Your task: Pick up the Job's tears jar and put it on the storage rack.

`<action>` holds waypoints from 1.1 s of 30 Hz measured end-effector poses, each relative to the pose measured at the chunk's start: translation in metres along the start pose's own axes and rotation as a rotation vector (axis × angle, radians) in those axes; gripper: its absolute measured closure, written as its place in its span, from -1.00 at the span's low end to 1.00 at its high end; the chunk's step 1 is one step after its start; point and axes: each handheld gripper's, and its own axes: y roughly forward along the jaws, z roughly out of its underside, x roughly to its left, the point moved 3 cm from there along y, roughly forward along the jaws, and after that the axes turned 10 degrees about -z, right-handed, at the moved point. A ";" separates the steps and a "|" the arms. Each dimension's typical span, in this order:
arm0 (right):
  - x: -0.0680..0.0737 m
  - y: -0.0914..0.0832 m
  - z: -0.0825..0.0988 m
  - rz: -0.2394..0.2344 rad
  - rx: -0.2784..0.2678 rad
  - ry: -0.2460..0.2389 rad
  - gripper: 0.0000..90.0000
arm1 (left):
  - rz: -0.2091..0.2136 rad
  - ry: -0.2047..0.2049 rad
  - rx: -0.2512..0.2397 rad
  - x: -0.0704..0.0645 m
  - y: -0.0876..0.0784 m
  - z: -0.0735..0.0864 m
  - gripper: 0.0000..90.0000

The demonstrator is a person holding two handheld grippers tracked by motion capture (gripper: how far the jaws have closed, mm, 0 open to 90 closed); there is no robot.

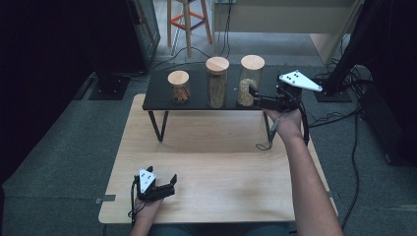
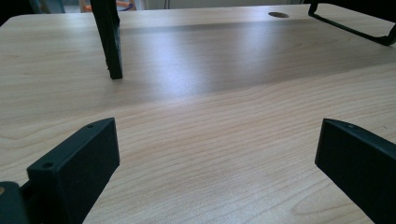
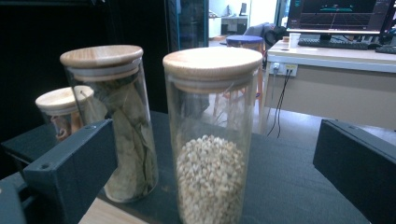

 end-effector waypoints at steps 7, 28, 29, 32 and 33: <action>0.005 -0.010 0.008 -0.009 0.005 -0.014 -1.00 | 0.000 0.001 0.002 -0.001 0.000 0.000 -1.00; 0.011 -0.041 0.035 -0.018 -0.002 0.018 -1.00 | 0.001 0.020 -0.007 -0.003 -0.001 0.001 -1.00; 0.011 -0.042 0.036 -0.016 0.000 0.018 -1.00 | 0.001 0.019 -0.006 -0.003 -0.001 0.001 -1.00; 0.011 -0.045 0.039 -0.015 0.002 0.024 -1.00 | -0.001 0.016 -0.004 -0.003 -0.001 0.001 -1.00; 0.011 -0.046 0.040 -0.012 0.008 0.018 -1.00 | -0.002 0.015 -0.004 -0.003 -0.001 0.001 -1.00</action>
